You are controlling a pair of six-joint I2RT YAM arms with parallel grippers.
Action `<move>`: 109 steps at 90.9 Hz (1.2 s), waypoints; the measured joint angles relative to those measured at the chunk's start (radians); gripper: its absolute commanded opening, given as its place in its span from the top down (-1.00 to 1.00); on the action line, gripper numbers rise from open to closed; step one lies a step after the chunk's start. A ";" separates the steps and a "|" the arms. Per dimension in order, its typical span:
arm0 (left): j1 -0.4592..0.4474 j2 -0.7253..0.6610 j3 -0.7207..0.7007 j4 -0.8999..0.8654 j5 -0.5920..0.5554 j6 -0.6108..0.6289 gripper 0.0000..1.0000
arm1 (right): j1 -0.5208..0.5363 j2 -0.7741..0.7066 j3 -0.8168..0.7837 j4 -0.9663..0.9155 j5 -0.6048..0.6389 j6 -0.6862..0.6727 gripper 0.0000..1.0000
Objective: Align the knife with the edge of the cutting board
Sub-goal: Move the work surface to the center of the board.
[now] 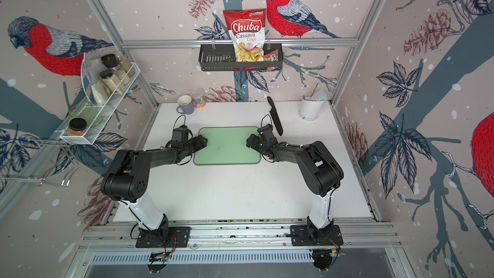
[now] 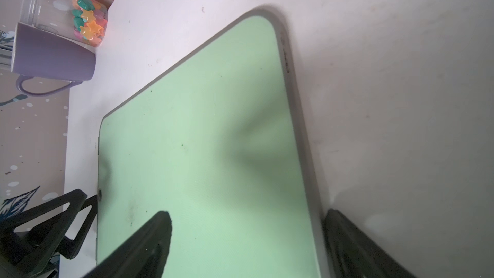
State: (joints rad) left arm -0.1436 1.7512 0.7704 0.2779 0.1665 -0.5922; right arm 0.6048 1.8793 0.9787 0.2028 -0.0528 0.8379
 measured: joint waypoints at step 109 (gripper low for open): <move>-0.188 -0.072 -0.050 -0.051 -0.222 -0.012 -0.93 | -0.027 -0.159 -0.137 -0.090 0.045 0.001 -1.00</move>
State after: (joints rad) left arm -0.3317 1.6787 0.7208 0.2268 -0.0555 -0.6041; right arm 0.5777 1.7206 0.8413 0.1127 -0.0082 0.8391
